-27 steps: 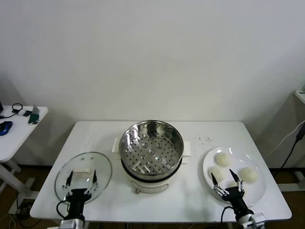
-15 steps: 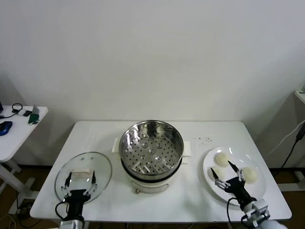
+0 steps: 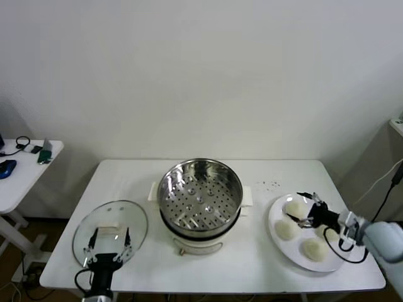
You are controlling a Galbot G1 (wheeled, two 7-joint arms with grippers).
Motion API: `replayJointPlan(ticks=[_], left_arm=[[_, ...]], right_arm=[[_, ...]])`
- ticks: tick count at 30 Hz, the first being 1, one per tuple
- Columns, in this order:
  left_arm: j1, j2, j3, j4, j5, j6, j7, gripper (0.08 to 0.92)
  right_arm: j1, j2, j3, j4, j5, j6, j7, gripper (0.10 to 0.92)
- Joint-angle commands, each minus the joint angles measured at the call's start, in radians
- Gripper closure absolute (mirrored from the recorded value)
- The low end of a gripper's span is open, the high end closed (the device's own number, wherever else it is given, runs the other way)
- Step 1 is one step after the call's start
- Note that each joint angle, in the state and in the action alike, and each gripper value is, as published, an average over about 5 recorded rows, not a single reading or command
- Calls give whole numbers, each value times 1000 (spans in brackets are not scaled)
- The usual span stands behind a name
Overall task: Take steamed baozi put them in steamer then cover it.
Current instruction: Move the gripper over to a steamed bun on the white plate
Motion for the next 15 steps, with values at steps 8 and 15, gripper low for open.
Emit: replayJointPlan(ticks=[8, 15], left_arm=[[0, 10, 1, -9, 0, 14, -8, 177], [-12, 14, -7, 4, -3, 26, -10, 177]], right_arm=[[815, -180, -828, -292, -155, 1, -396, 203], [983, -47, -1023, -426, -202, 13, -410, 203]])
